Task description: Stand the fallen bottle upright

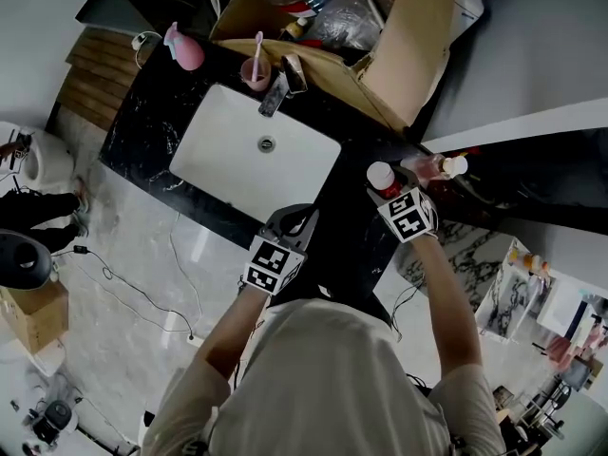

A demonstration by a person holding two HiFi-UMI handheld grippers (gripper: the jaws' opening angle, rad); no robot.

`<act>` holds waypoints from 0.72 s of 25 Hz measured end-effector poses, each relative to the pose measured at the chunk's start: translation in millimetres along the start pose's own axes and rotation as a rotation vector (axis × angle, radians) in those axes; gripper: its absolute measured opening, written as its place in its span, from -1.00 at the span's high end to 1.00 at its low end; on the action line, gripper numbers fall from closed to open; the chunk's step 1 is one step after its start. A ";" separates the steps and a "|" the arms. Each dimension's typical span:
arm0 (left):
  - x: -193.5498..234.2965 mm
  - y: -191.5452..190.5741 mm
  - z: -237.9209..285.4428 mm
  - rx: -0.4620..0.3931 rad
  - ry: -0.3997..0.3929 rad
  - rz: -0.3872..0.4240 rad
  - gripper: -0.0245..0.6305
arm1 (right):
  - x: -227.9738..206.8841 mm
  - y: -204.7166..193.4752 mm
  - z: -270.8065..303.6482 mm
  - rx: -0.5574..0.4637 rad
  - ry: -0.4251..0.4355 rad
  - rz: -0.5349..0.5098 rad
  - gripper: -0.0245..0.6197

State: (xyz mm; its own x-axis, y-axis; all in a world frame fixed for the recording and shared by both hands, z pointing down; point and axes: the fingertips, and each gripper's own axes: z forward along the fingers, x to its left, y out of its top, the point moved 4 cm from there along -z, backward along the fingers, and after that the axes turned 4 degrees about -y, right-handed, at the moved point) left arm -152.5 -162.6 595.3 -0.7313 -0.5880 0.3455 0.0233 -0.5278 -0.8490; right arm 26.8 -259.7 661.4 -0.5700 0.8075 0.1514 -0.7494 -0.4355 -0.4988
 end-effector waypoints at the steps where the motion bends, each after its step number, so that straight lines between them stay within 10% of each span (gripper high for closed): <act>1: -2.5 0.7 -0.7 -0.002 0.001 0.002 0.91 | -0.6 0.5 -2.7 -0.012 -0.005 0.007 -0.02; 18: -23.3 5.5 -14.9 -0.017 0.015 0.035 0.91 | -6.5 22.0 -42.7 -0.240 -0.065 0.157 -0.02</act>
State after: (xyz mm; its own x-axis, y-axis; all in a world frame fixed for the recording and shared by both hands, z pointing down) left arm -145.5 -142.7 576.5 -0.7403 -0.5968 0.3095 0.0374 -0.4961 -0.8674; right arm 28.4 -257.5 613.0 -0.6988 0.7073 0.1068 -0.5537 -0.4403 -0.7068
